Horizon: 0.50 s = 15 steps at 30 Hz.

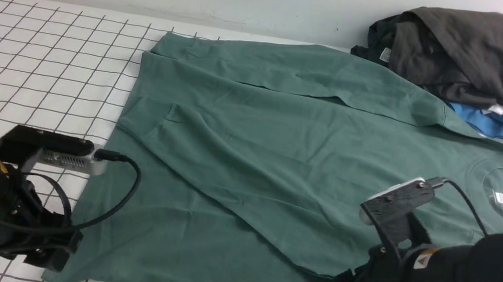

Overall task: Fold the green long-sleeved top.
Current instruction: Use the left arm to clamp the cuff farthest from it

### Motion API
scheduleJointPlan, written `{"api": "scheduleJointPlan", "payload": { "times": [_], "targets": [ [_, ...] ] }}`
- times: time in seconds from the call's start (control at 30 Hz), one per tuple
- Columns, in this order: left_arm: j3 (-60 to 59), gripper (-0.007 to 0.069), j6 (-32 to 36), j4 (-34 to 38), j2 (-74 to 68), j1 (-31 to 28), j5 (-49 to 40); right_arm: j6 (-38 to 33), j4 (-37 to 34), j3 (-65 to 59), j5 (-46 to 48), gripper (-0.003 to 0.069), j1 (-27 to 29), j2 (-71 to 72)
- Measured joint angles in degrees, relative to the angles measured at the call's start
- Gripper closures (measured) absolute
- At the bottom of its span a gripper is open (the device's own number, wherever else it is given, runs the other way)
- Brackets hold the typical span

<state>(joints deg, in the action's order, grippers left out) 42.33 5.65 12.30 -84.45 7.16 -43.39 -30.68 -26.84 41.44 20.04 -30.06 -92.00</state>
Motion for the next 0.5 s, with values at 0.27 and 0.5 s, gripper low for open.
{"api": "scheduleJointPlan", "payload": {
  "times": [0.27, 0.5],
  "targets": [
    [0.97, 0.0289, 3.48, 3.13, -7.48, 0.00, -0.03, 0.07, 4.02, 2.15, 0.70, 0.0435, 0.00, -4.49],
    [1.04, 0.0598, 3.91, 2.80, -8.07, 0.54, 0.27, 0.07, 5.82, 2.25, 4.15, 0.0648, 0.00, -3.95]
  ]
}}
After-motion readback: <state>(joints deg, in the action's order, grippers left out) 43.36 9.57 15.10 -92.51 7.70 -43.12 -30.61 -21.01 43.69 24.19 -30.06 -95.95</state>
